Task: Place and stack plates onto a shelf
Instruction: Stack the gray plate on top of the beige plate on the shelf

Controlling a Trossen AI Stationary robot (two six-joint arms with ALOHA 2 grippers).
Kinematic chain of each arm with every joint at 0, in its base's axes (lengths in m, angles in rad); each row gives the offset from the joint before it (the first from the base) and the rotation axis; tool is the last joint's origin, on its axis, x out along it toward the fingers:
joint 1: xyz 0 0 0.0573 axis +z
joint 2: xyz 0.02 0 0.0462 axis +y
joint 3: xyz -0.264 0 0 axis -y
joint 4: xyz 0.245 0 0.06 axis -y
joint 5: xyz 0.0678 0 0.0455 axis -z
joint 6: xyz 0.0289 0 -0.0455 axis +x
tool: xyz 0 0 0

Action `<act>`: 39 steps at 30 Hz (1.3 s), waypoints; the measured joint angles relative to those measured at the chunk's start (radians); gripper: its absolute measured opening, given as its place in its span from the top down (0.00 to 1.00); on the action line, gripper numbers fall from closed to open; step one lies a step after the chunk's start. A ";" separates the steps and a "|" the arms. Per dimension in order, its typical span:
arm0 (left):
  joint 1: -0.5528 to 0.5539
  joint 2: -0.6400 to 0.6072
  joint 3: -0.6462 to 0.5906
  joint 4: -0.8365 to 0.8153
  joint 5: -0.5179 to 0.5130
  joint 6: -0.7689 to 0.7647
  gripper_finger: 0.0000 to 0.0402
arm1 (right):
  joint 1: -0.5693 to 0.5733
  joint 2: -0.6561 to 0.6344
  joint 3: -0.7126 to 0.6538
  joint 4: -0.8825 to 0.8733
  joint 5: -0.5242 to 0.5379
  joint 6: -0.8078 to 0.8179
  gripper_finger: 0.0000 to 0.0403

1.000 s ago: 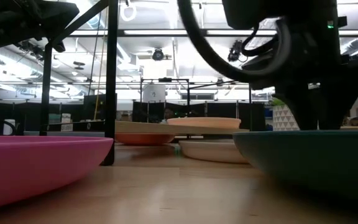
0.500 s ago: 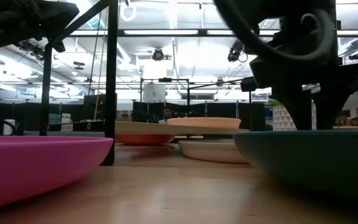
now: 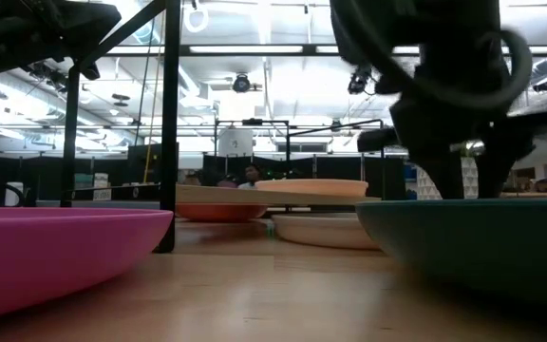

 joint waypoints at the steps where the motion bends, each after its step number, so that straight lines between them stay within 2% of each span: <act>1: 0.000 0.000 0.000 0.000 0.000 0.000 0.86 | 0.000 0.000 -0.014 0.005 -0.001 -0.002 0.80; 6: 0.000 0.000 0.000 0.000 0.000 0.000 0.86 | 0.001 0.000 -0.040 -0.010 -0.003 0.035 0.86; 12: 0.000 0.000 0.000 0.000 0.000 0.000 0.86 | 0.001 -0.001 -0.039 -0.055 -0.058 0.103 0.96; 21: 0.000 0.000 0.000 0.000 0.000 0.000 0.86 | 0.000 -0.023 -0.040 -0.138 -0.140 0.260 0.94; 27: 0.000 0.000 0.000 0.000 0.000 0.000 0.86 | 0.000 -0.105 -0.040 -0.153 -0.133 0.318 0.97; 32: 0.000 0.000 0.000 0.000 0.000 0.000 0.86 | 0.000 -0.169 -0.032 -0.176 -0.108 0.437 0.97; 39: 0.000 0.000 0.000 0.000 0.000 0.000 0.86 | 0.000 -0.180 0.133 -0.273 -0.045 0.536 0.97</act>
